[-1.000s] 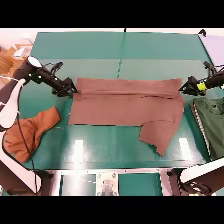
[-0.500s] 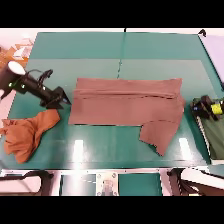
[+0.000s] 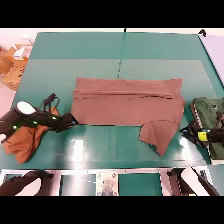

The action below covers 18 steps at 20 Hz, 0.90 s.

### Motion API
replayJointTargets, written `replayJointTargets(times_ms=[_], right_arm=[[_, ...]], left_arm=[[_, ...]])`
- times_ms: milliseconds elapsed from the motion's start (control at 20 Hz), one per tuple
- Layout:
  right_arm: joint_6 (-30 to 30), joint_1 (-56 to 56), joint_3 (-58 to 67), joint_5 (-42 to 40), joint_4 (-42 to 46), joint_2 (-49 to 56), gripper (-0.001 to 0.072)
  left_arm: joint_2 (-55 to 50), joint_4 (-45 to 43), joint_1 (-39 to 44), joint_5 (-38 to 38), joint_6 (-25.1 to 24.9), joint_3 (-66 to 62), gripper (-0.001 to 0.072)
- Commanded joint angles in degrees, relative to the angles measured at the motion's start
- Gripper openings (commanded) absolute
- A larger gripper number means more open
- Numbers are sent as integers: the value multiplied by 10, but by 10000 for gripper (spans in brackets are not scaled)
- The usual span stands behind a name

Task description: Fold the shirts.

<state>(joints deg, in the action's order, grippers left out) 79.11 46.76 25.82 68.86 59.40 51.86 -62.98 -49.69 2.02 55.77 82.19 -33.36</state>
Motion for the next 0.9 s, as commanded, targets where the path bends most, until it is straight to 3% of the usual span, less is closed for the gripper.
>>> replayJointTargets(times_ms=[0, 500, 550, 600, 650, 700, 750, 850], right_arm=[[-3, 2, -56, -35, -40, -11, 375], [-3, -104, -102, -115, -107, 18, 374], [-3, -111, -102, -115, -110, 30, 373], [-7, -116, -102, -115, -110, 40, 349], [-20, -119, -101, -114, -111, 46, 212], [-26, -119, -99, -111, -110, 46, 87], [-31, -119, -90, -101, -108, 46, 17], [-29, -118, -62, -70, -99, 43, 14]], left_arm=[[4, 25, 60, -169, 37, 40, 543], [-89, 144, 72, -244, 27, 40, 540], [-89, 144, 72, -251, 23, 40, 417], [-89, 146, 72, -253, 11, 39, 164], [-89, 146, 72, -251, 5, 39, 24], [-87, 142, 72, -240, -3, 35, 24], [-84, 123, 72, -220, -13, 24, 23], [-64, 46, 66, -168, 5, -2, 23]])
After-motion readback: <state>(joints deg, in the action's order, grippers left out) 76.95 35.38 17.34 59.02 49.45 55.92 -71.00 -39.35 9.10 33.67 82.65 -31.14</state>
